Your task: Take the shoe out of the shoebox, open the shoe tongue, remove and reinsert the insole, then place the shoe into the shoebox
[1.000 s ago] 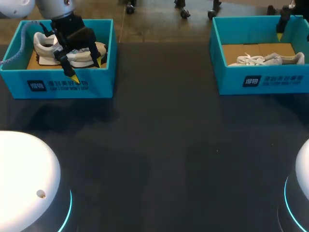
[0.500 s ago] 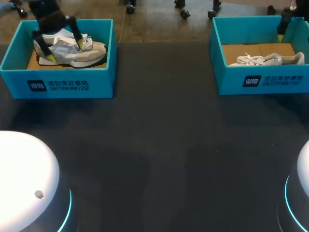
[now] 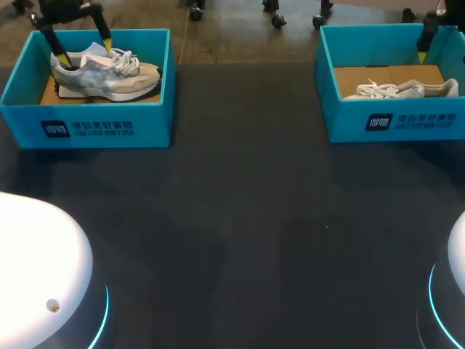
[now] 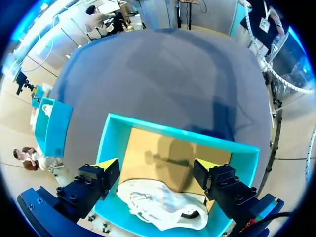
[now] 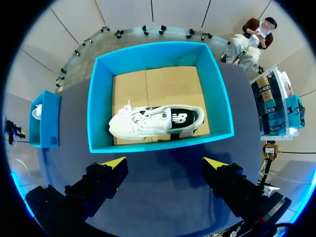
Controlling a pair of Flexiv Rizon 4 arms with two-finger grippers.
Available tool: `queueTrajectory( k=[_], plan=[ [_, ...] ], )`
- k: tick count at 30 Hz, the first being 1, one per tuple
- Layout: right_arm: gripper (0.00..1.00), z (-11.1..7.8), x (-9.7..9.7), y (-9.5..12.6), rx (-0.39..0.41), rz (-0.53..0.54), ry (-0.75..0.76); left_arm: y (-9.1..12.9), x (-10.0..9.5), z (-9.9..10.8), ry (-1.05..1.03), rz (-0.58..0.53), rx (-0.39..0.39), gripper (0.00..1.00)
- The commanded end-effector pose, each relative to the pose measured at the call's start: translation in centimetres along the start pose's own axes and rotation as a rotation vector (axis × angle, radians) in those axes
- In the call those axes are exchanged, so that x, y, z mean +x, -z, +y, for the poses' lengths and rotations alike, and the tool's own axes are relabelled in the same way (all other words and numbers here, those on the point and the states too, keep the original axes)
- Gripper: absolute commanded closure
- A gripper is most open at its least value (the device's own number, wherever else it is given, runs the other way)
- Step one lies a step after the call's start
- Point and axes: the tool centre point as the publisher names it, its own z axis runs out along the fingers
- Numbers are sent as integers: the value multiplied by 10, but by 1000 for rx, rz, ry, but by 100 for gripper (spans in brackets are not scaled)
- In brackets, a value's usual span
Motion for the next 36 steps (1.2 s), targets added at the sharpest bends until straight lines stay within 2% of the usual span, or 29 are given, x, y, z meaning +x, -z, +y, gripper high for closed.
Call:
queueTrajectory(
  k=[1,2,3,6,8,10,21,22,23,25,26,28,29,36],
  plan=[
    [0,0,0,0,0,-1,0,-5,4,9,-61,33,-63,0],
    [0,0,0,0,0,-1,0,-7,5,12,-71,36,-87,0],
    [0,0,0,0,0,-1,0,-11,8,22,-87,56,-145,0],
    [0,0,0,0,0,-1,0,-13,17,50,-182,96,-176,0],
    [0,0,0,0,0,-1,0,-9,26,68,-231,111,-212,0],
    [0,0,0,0,0,-1,0,4,38,93,-352,157,-296,0],
    [0,0,0,0,0,-1,0,4,38,93,-352,157,-296,0],
    [0,0,0,0,0,-1,0,-2,36,102,-332,165,-291,0],
    [0,0,0,0,0,-1,0,-7,35,110,-314,190,-340,0],
    [0,0,0,0,0,-1,0,-9,38,122,-306,170,-312,0],
    [0,0,0,0,0,-1,0,-11,42,138,-283,176,-314,0],
    [0,0,0,0,0,-1,0,-12,46,150,-280,173,-299,0],
    [0,0,0,0,0,-1,0,-13,50,162,-265,176,-296,0],
    [0,0,0,0,0,-1,0,-12,68,198,-295,202,-297,0]
  ],
)
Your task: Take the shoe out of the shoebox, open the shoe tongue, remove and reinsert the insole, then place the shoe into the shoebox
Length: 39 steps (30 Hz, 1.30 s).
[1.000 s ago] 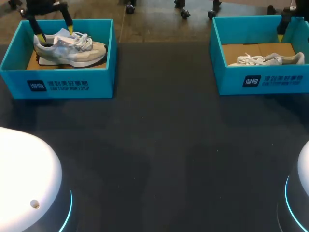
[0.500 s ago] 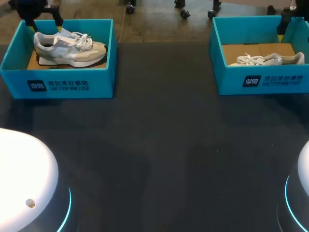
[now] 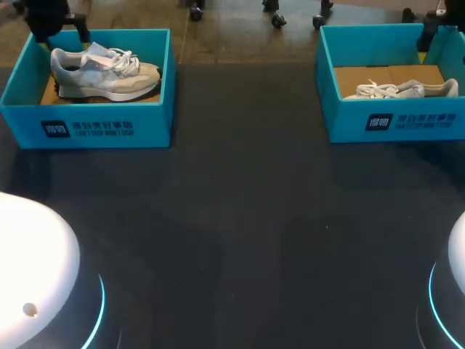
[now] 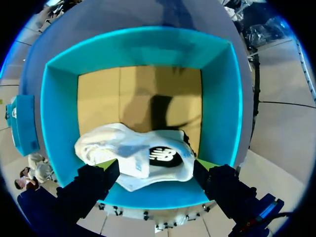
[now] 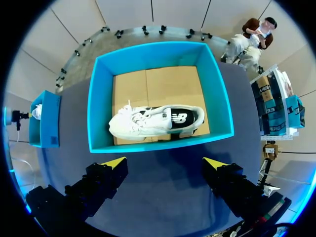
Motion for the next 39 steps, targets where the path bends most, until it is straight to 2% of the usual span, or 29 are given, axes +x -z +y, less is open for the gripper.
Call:
queueTrajectory(
  k=[1,5,9,16,19,22,28,31,32,37,39],
  plan=[
    [0,0,0,0,0,-1,0,-14,12,39,-22,-4,57,0],
    [0,0,0,0,0,-1,0,-27,20,55,-22,25,77,0],
    [0,0,0,0,0,-1,0,-29,25,56,-37,45,91,0],
    [0,0,0,0,0,-1,0,-30,35,50,-43,64,93,0],
    [0,0,0,0,0,-1,0,-36,42,47,-54,60,124,0],
    [0,0,0,0,0,-1,0,-41,47,41,-62,53,148,8],
    [0,0,0,0,0,-1,0,-46,46,29,-83,52,154,11],
    [0,0,0,0,0,-1,0,-52,43,27,-61,43,167,2],
    [0,0,0,0,0,-1,0,-54,44,27,-48,41,167,2],
    [0,0,0,0,0,-1,0,-63,44,17,-46,38,172,7],
    [0,0,0,0,0,-1,0,-67,45,17,-40,36,175,16]
  ],
)
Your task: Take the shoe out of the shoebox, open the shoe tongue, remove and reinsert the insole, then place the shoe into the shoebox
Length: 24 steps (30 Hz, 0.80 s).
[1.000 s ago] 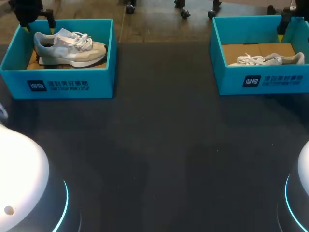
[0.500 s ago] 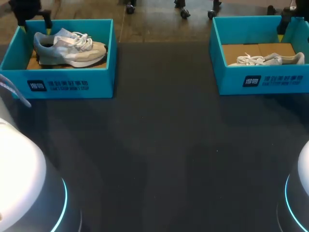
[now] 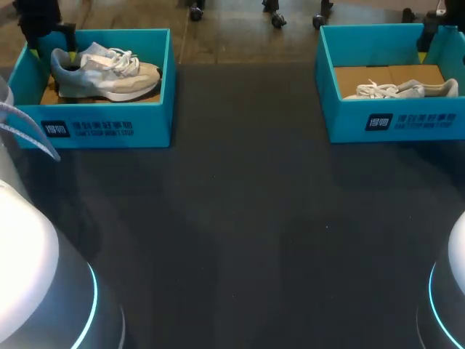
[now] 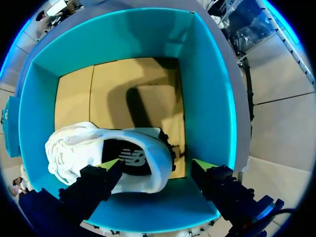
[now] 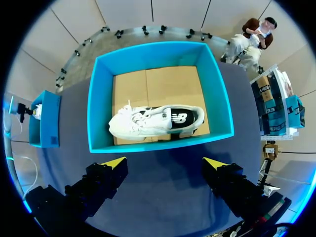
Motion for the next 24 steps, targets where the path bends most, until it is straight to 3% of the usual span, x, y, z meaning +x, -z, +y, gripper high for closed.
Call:
queueTrajectory(
  k=[1,3,6,8,10,17,20,24],
  plan=[
    [0,0,0,0,0,-1,0,-12,0,-1,11,3,-6,17],
    [0,0,0,0,0,-1,0,-16,2,-1,16,7,-7,15],
    [0,0,0,0,0,-1,0,-21,5,1,24,9,-5,18],
    [0,0,0,0,0,-1,0,-25,7,1,28,10,-3,27],
    [0,0,0,0,0,-1,0,-26,8,1,28,10,-2,27],
    [0,0,0,0,0,-1,0,-45,9,1,45,16,10,24],
    [0,0,0,0,0,-1,0,-49,11,4,60,7,19,15],
    [0,0,0,0,0,-1,0,-57,10,6,83,10,29,15]
  ],
)
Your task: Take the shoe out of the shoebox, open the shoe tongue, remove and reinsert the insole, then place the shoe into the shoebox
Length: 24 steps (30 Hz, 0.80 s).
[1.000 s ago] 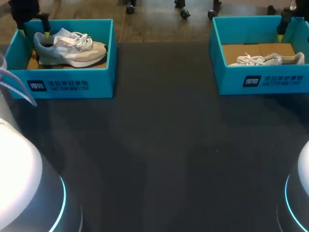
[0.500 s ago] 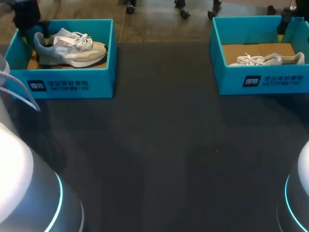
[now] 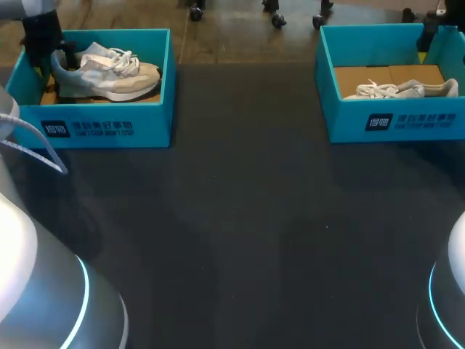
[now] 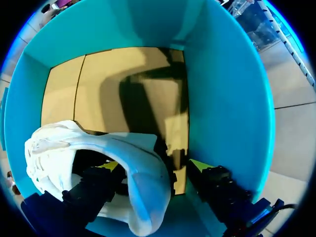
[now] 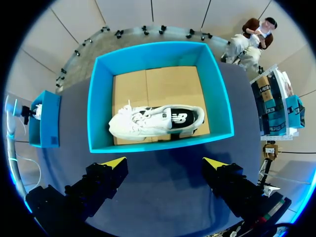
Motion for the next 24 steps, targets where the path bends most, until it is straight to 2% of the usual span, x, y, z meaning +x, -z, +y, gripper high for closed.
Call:
queueTrajectory(
  k=[1,4,5,8,9,10,24],
  plan=[
    [0,0,0,0,0,-1,0,-10,1,14,15,6,21,16],
    [0,0,0,0,0,-1,0,-12,-1,17,28,5,27,29],
    [0,0,0,0,0,-1,0,-13,-1,18,31,3,29,37],
    [0,0,0,0,0,-1,0,-13,-1,21,50,17,21,72],
    [0,0,0,0,0,-1,0,-12,0,21,50,14,21,96],
    [0,0,0,0,0,-1,0,-11,2,21,50,13,19,100],
    [0,0,0,0,0,-1,0,20,8,18,55,-10,4,100]
  ],
)
